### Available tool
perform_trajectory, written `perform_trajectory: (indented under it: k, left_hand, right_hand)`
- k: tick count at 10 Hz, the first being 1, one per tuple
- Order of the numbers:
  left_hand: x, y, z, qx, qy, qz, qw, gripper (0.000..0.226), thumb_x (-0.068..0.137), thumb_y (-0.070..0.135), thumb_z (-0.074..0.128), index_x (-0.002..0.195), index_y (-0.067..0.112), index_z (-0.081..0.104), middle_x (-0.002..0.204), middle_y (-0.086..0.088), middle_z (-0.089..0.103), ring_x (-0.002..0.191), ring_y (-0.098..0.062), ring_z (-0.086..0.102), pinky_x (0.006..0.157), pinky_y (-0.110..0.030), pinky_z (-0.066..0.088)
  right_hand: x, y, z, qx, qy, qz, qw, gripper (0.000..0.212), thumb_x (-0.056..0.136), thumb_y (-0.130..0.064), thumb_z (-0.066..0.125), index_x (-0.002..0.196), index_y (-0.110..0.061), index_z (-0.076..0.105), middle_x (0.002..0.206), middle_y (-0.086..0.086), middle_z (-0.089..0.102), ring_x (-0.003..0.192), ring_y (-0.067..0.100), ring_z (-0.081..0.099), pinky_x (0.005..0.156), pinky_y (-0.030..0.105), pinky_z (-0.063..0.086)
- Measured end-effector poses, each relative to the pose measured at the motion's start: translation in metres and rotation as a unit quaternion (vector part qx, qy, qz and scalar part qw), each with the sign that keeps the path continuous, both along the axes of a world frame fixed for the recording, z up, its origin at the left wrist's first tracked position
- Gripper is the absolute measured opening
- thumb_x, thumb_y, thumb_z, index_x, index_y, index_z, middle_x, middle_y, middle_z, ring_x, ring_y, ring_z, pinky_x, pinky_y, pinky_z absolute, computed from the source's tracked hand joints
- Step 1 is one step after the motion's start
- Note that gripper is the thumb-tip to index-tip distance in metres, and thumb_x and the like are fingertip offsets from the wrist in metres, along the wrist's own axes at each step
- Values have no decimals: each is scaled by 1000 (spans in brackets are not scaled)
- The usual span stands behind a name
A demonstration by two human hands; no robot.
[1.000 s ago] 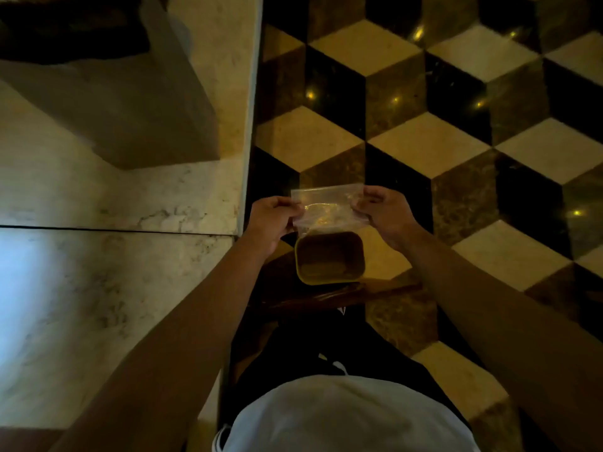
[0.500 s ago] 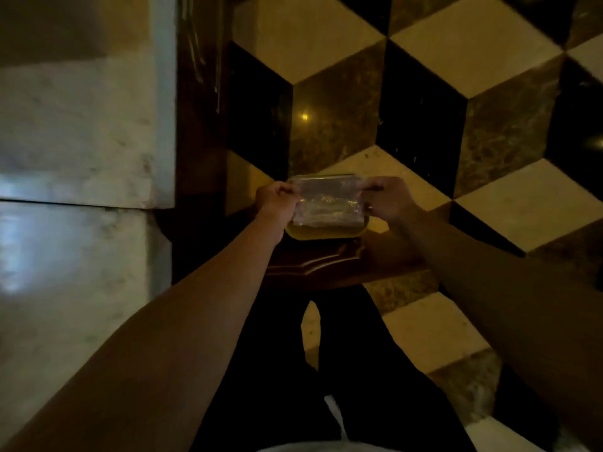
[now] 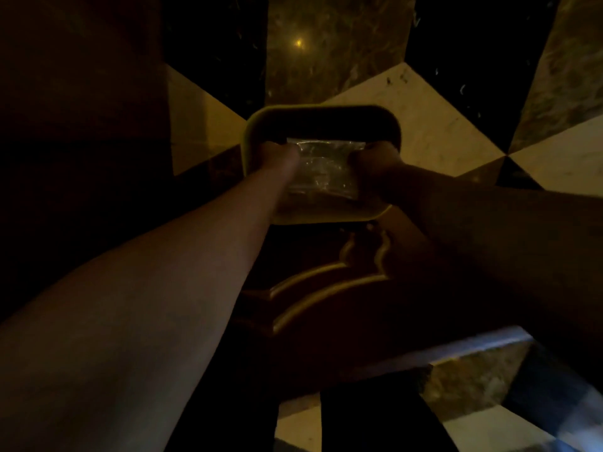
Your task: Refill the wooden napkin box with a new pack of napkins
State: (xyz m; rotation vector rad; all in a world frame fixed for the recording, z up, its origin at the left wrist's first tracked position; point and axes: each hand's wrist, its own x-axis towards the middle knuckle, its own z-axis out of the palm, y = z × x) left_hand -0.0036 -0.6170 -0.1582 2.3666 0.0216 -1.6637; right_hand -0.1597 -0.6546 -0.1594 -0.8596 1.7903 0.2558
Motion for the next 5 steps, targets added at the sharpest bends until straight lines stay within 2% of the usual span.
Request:
perform_trajectory:
  k: [1,3,4,5]
  left_hand:
    - [-2,2,-25,9,17,2,1000,51,98,31,52,146,16,44,136,-13,61,118,-34,62,101,-51,51]
    - [1,6,-70,2,15,12,1000,50,98,28,53,145,14,44,130,-14,62,113,-35,63,99,-50,53]
    - [4,5,-76,3,16,-4,1000,53,94,33,58,142,12,49,127,-15,65,111,-36,64,97,-51,54]
    - [8,7,-70,9,32,-18,999,48,91,35,62,130,10,52,112,-11,67,100,-33,66,87,-45,56]
  right_hand:
    - [0,-1,-23,8,-2,-6,1000,31,94,-18,54,122,-8,62,107,12,68,98,29,67,85,43,57]
    - [3,-3,-64,12,-4,20,1000,32,100,-20,51,127,-6,59,122,15,65,112,31,63,98,43,52]
    - [3,-2,-66,20,6,37,999,34,99,-22,54,127,-3,60,125,17,64,115,34,62,96,39,51]
    - [1,1,-61,21,8,55,998,31,99,-22,53,122,-4,62,119,16,65,110,32,64,94,40,53]
